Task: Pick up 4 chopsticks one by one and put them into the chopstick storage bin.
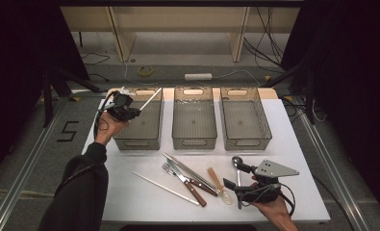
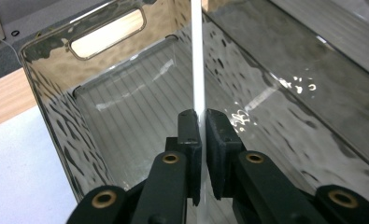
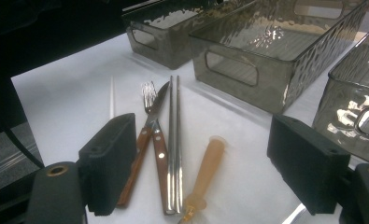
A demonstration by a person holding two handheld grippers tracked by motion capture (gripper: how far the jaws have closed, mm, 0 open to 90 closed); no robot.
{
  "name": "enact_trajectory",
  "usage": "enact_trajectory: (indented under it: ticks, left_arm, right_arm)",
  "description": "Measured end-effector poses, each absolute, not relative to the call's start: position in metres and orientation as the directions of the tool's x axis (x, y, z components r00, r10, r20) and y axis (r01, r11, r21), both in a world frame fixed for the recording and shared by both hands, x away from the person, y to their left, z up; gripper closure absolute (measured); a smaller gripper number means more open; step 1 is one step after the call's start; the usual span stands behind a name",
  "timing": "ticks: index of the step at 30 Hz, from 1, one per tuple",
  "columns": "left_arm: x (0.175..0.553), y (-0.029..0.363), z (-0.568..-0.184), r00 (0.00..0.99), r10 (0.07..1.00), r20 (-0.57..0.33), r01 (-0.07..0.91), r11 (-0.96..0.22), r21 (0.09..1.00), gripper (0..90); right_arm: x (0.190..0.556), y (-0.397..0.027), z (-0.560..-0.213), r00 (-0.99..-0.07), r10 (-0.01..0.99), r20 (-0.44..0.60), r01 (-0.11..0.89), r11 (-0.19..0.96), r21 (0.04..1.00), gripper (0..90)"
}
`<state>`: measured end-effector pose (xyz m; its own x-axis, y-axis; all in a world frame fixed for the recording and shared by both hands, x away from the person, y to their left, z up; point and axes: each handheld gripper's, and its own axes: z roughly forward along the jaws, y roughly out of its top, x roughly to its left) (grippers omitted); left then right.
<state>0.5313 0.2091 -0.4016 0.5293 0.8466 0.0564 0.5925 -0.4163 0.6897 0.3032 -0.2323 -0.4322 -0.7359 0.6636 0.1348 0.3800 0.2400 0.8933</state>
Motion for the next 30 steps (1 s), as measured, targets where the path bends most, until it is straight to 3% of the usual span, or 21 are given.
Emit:
enact_trajectory:
  ticks: [12,15,21,30]
  left_arm:
    - [0.534,0.21,-0.411,0.515,0.856,0.045,0.607,-0.402,0.685,81.7]
    - [0.532,0.209,-0.408,0.513,0.858,0.033,0.612,-0.393,0.686,62.3]
    - [0.506,0.201,-0.391,0.591,0.807,-0.003,0.582,-0.424,0.694,38.9]
    - [0.449,0.169,-0.382,0.759,0.65,0.038,0.471,-0.588,0.658,28.6]
  right_arm:
    - [0.303,-0.232,-0.432,-0.738,0.661,0.135,0.378,0.24,0.894,25.3]
    - [0.303,-0.232,-0.432,-0.737,0.662,0.135,0.379,0.24,0.894,25.3]
    - [0.302,-0.232,-0.432,-0.737,0.663,0.133,0.376,0.238,0.895,25.3]
    - [0.301,-0.231,-0.431,-0.739,0.661,0.129,0.374,0.243,0.895,25.2]
